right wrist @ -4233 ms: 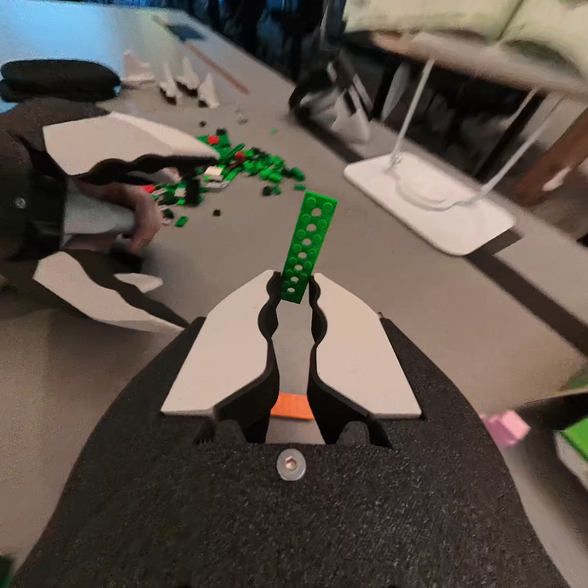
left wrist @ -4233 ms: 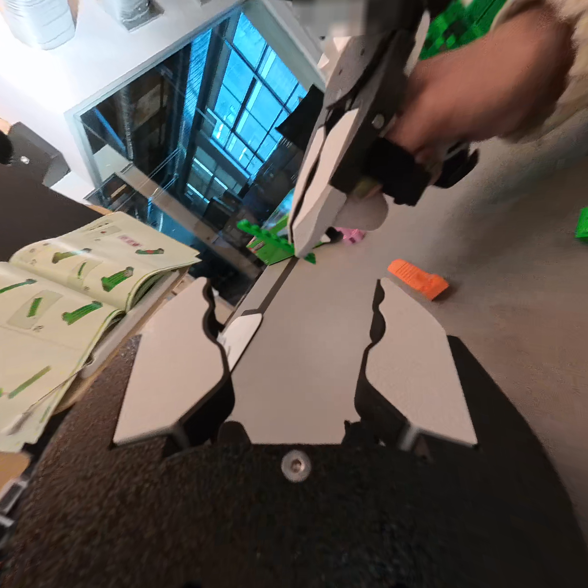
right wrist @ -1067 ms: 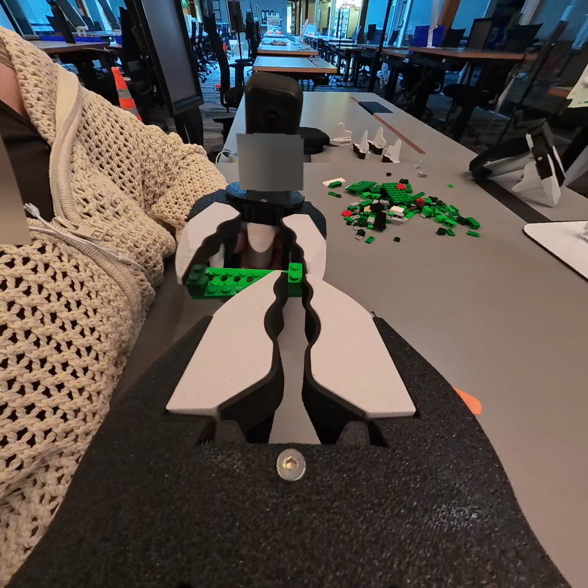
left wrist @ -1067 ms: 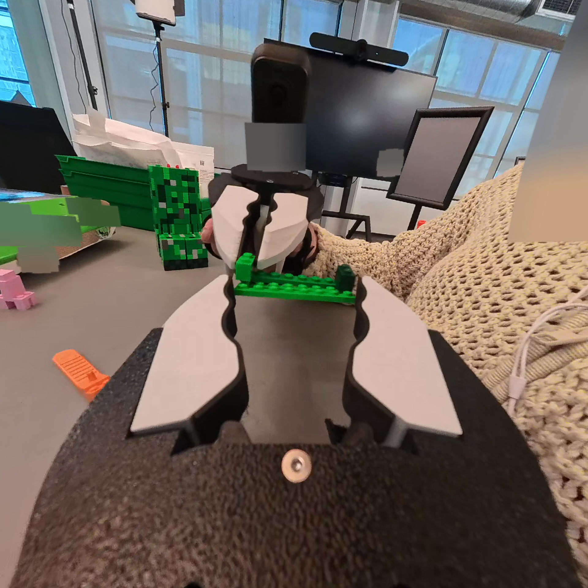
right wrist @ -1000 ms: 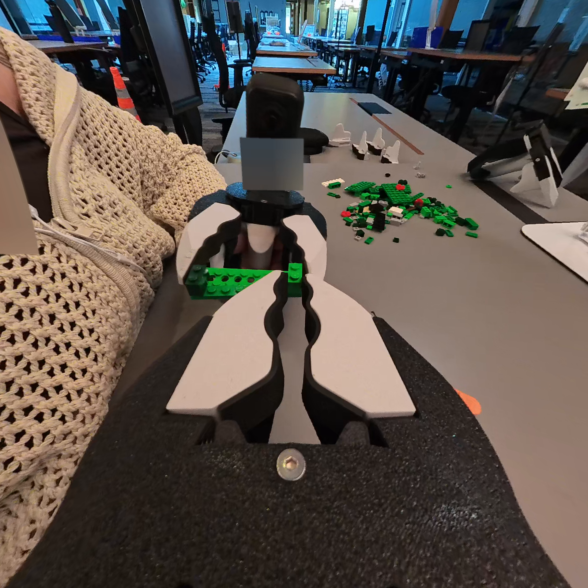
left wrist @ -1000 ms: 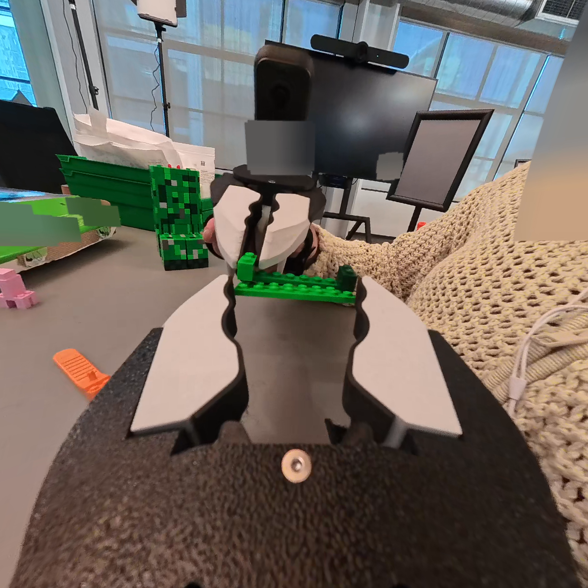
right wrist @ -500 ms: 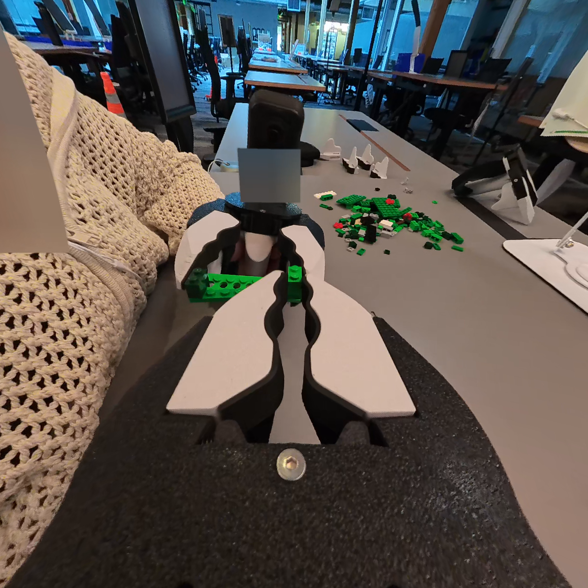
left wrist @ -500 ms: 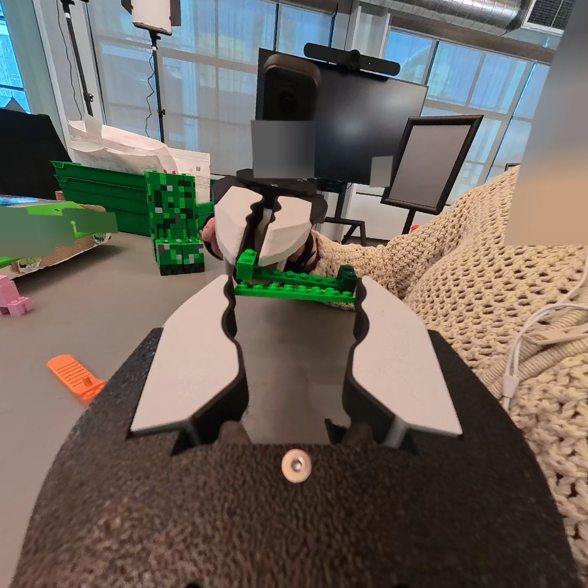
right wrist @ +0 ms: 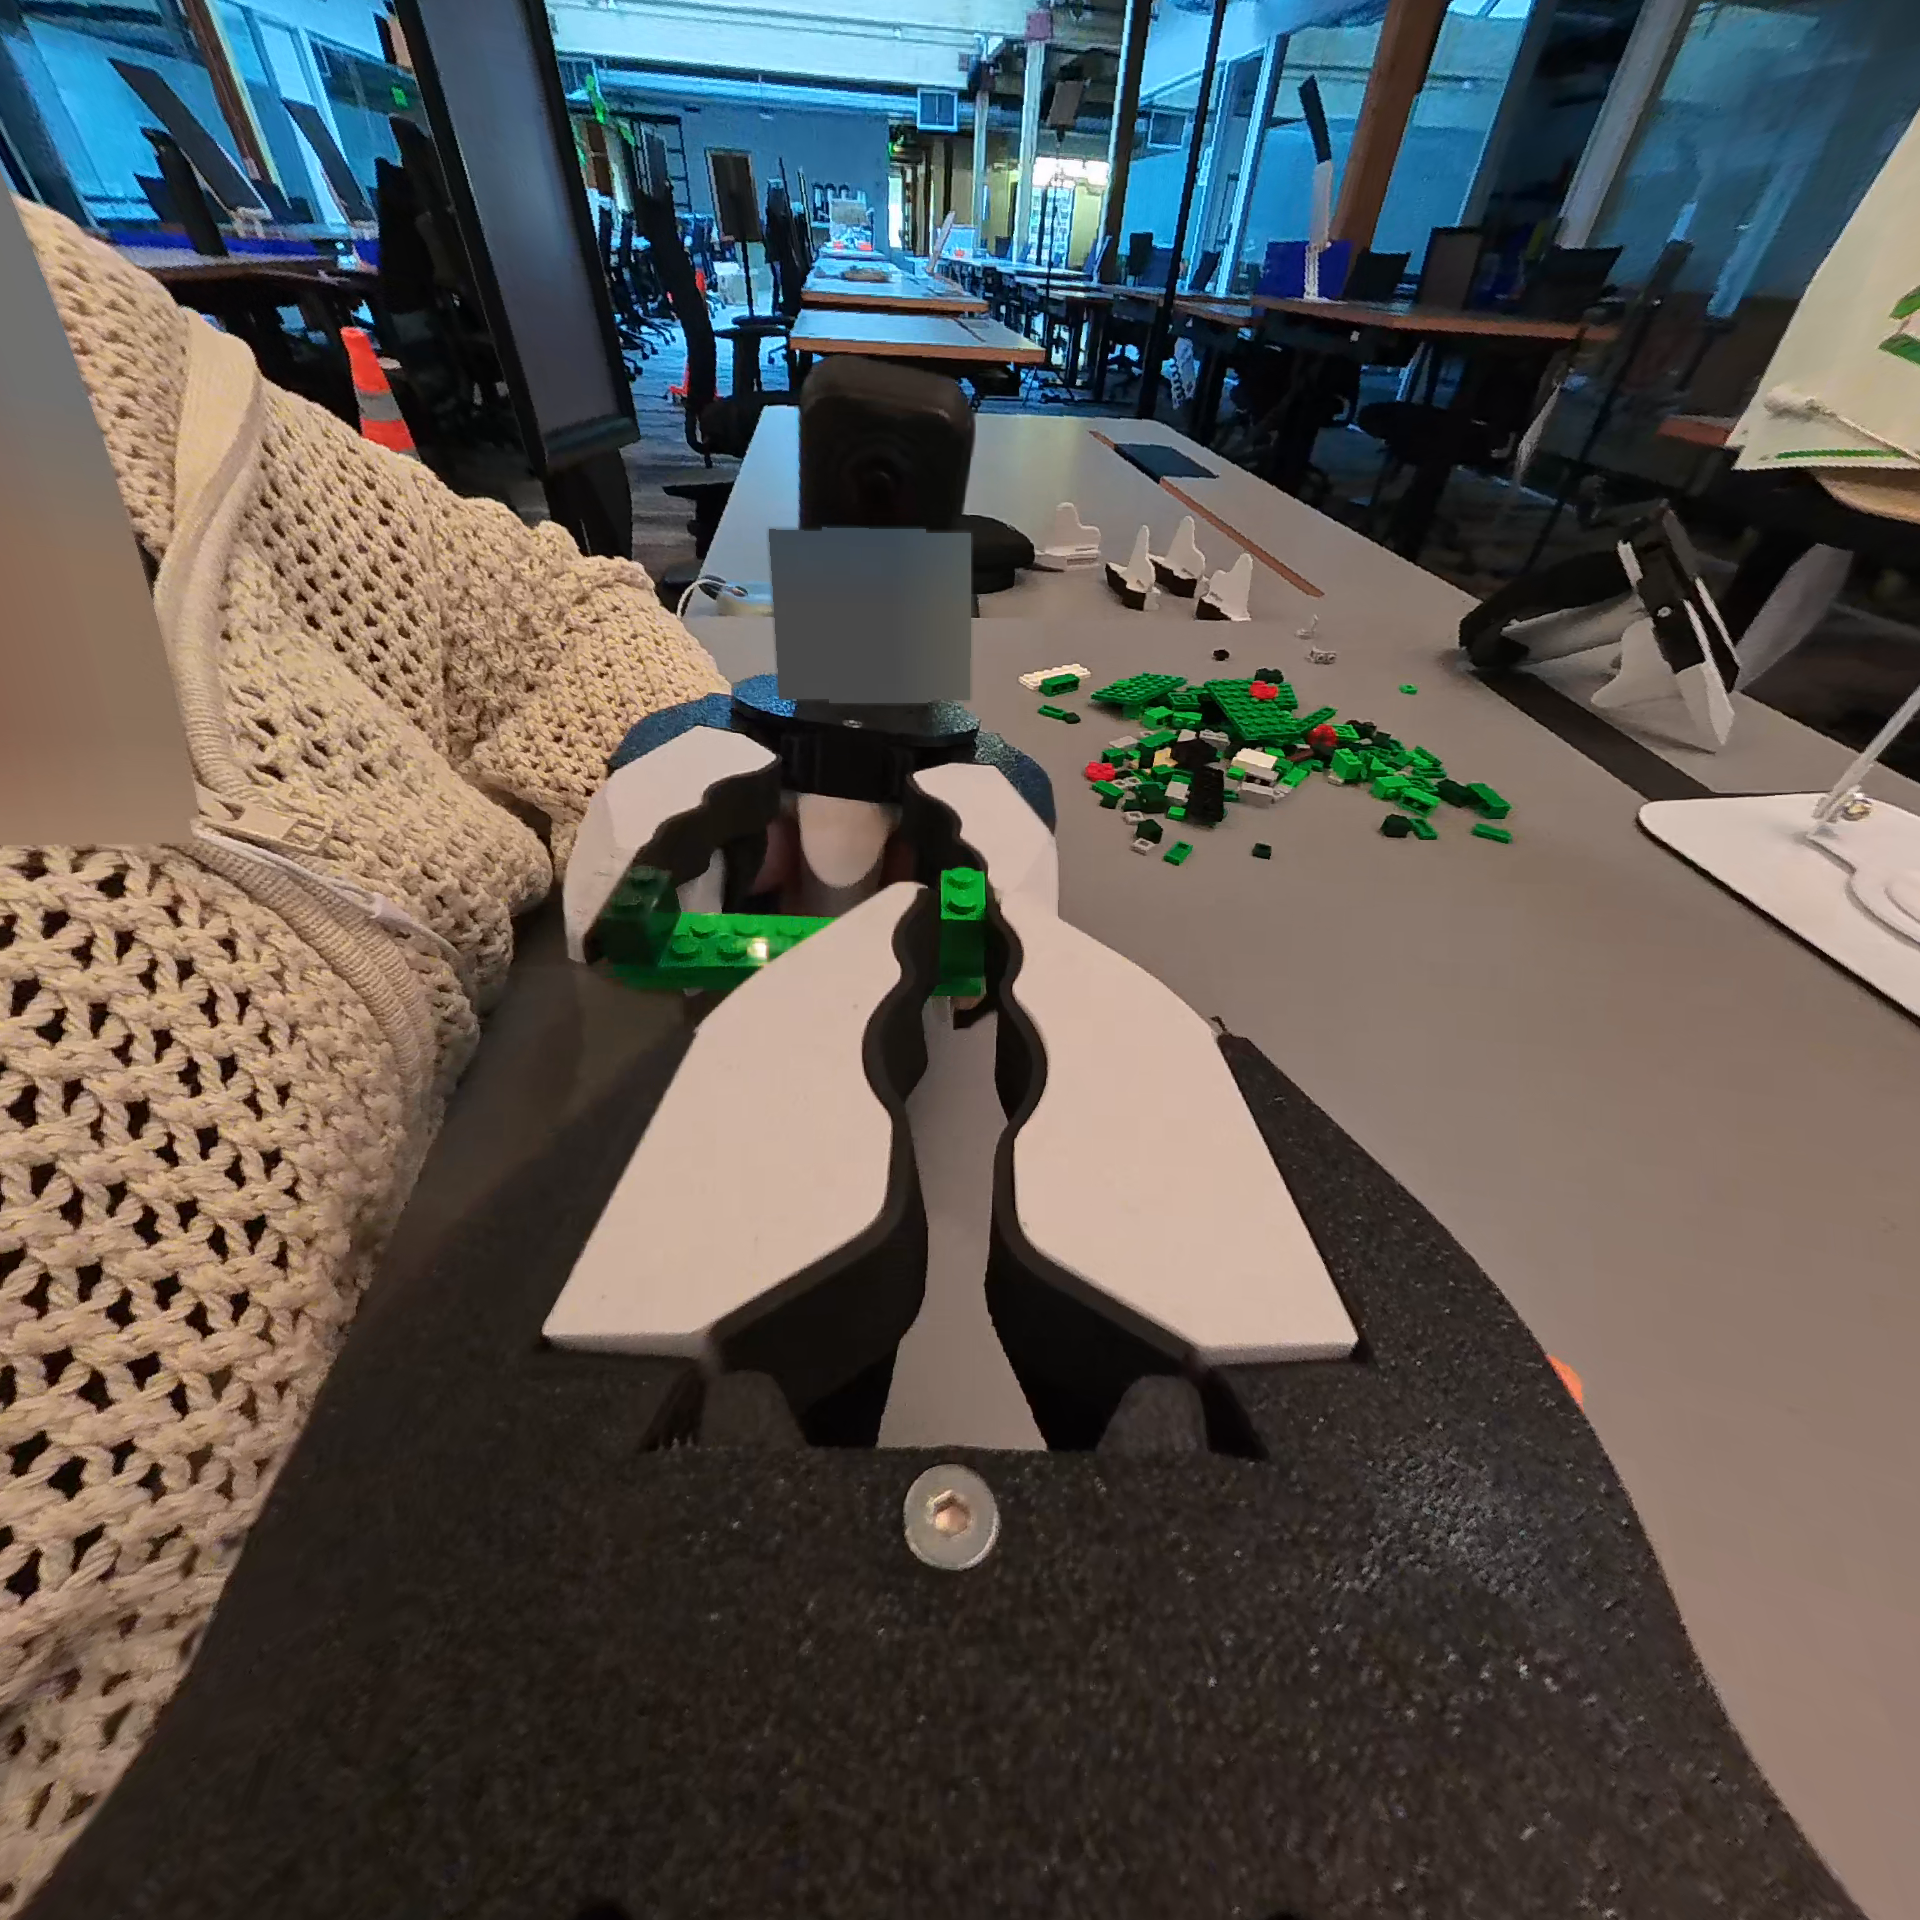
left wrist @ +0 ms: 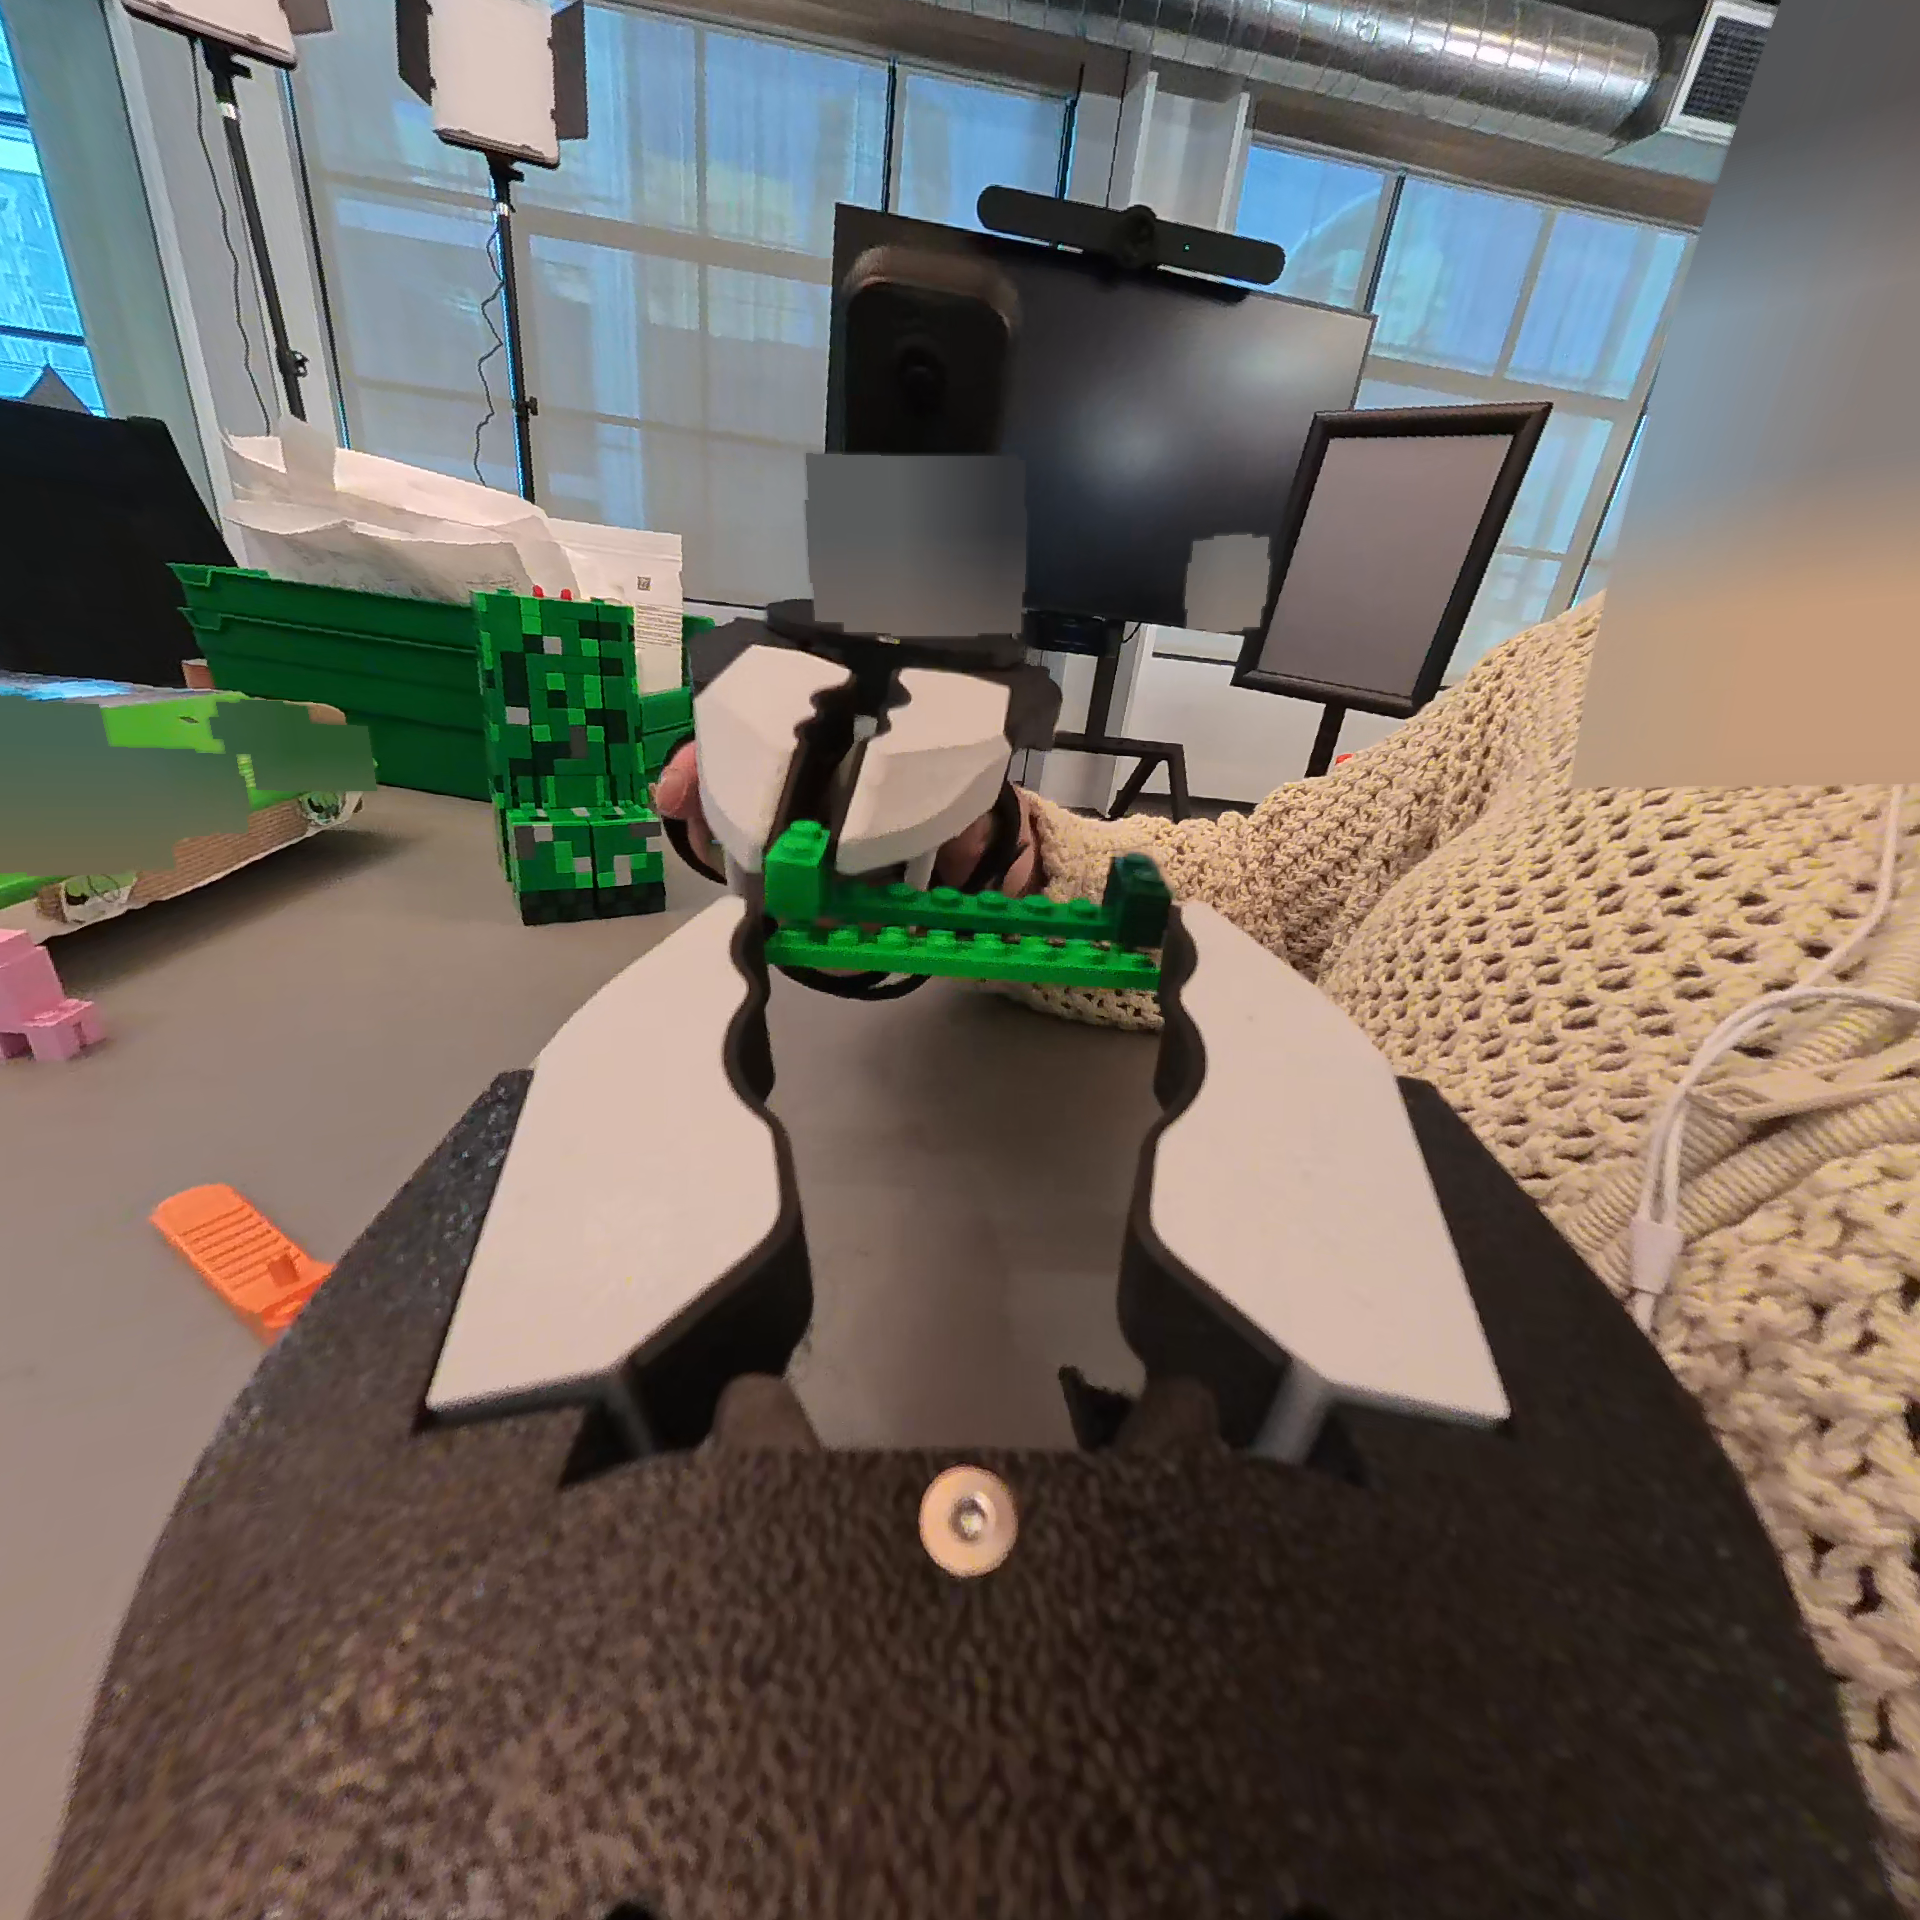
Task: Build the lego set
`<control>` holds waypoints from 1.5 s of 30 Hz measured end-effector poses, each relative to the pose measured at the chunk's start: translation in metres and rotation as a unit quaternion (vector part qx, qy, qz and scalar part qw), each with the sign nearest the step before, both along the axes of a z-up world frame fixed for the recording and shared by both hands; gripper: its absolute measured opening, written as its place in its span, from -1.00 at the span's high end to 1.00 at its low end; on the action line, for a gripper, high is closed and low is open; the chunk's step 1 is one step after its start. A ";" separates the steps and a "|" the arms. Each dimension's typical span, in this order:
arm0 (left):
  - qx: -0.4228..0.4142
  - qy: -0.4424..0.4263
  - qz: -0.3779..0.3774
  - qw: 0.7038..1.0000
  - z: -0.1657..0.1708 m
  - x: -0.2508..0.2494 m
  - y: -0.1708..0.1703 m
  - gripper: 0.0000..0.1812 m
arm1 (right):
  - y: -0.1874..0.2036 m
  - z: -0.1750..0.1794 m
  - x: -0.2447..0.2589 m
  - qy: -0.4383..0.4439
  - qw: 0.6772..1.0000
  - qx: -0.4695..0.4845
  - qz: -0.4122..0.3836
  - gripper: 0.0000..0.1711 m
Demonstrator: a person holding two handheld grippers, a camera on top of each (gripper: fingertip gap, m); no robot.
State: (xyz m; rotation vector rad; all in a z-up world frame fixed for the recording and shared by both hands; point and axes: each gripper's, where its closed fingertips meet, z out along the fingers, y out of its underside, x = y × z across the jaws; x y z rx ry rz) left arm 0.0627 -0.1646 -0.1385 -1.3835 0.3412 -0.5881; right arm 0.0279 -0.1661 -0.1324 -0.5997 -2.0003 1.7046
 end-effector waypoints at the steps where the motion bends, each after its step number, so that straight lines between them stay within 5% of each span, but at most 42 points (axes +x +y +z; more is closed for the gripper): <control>1: 0.001 -0.001 0.000 1.000 0.000 0.000 0.000 0.21 | 0.000 -0.001 0.000 0.002 1.000 0.003 -0.002 0.91; 45: 0.012 -0.025 0.003 1.000 0.005 -0.008 -0.001 0.21 | 0.007 0.003 0.002 0.067 0.997 0.027 -0.025 0.91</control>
